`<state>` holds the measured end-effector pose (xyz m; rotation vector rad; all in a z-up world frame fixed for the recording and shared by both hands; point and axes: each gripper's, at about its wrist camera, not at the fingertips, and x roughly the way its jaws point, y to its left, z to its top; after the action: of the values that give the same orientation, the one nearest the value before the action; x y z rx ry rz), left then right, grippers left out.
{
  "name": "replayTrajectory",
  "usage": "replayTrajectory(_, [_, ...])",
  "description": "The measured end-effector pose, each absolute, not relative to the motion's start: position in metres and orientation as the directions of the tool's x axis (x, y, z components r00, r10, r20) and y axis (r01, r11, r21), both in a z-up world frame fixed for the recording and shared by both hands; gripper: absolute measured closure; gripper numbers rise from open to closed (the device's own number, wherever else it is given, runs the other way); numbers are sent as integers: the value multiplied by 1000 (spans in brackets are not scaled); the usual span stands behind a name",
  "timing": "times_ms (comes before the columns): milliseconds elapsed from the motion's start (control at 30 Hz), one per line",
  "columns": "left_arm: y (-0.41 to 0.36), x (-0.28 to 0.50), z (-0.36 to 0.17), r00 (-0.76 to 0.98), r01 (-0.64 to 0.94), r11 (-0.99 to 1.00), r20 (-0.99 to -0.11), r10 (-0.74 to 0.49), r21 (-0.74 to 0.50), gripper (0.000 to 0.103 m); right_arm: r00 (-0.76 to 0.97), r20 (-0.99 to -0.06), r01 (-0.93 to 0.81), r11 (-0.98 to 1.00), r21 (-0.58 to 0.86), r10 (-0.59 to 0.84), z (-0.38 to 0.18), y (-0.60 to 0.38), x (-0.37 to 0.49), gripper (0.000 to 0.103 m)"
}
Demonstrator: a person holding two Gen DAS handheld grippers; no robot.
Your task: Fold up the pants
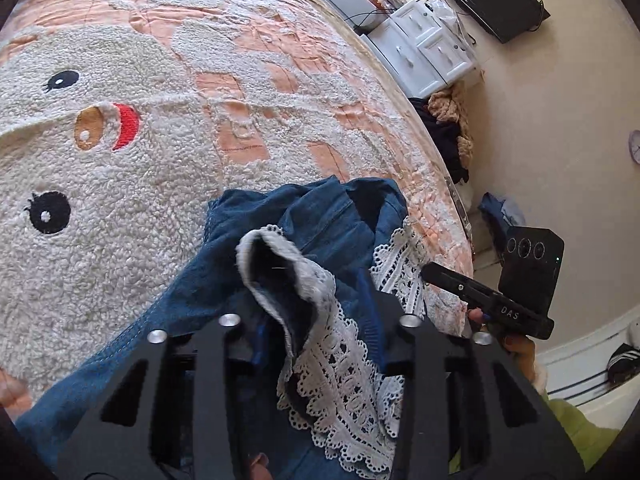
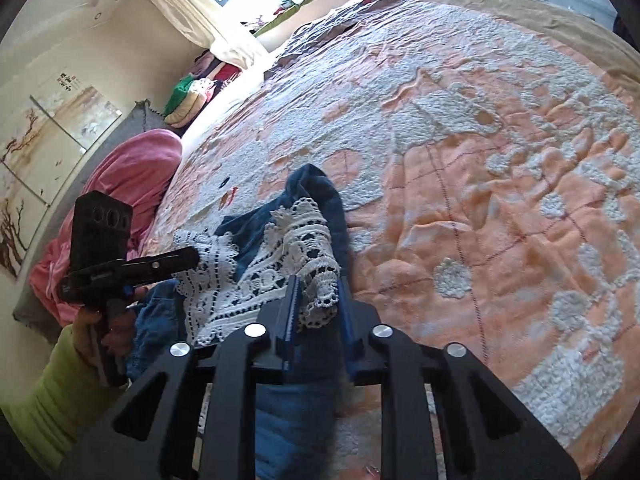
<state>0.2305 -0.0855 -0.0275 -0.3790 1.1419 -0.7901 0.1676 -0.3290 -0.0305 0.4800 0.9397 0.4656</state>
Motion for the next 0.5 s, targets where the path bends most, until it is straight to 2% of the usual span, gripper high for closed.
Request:
replayTrajectory(100, [-77, 235, -16, 238, 384, 656, -617, -750, -650, 93, 522, -601, -236, 779, 581, 606, -7, -315, 168, 94])
replayTrajectory(167, [-68, 239, -15, 270, 350, 679, -625, -732, -645, 93, 520, -586, -260, 769, 585, 621, 5, -304, 171, 94])
replayTrajectory(200, [-62, 241, -17, 271, 325, 700, -647, -713, -636, 88, 515, -584, -270, 765, 584, 628, 7, -299, 173, 94])
replayTrajectory(233, [-57, 242, -20, 263, 308, 707, -657, -707, -637, 79, 510, -589, -280, 768, 576, 628, 10, -291, 177, 94])
replayTrajectory(267, [-50, 240, -20, 269, 290, 709, -657, -705, -643, 50, 504, -595, -288, 772, 567, 626, 12, -284, 181, 94])
replayTrajectory(300, [-41, 237, -19, 282, 277, 707, -648, -708, -651, 39, 497, -599, -298, 772, 562, 628, 13, -278, 185, 94])
replayTrajectory(500, [-6, 179, 10, 391, 320, 749, -639, -662, -580, 39, 419, -634, -347, 760, 550, 650, 12, -236, 220, 94])
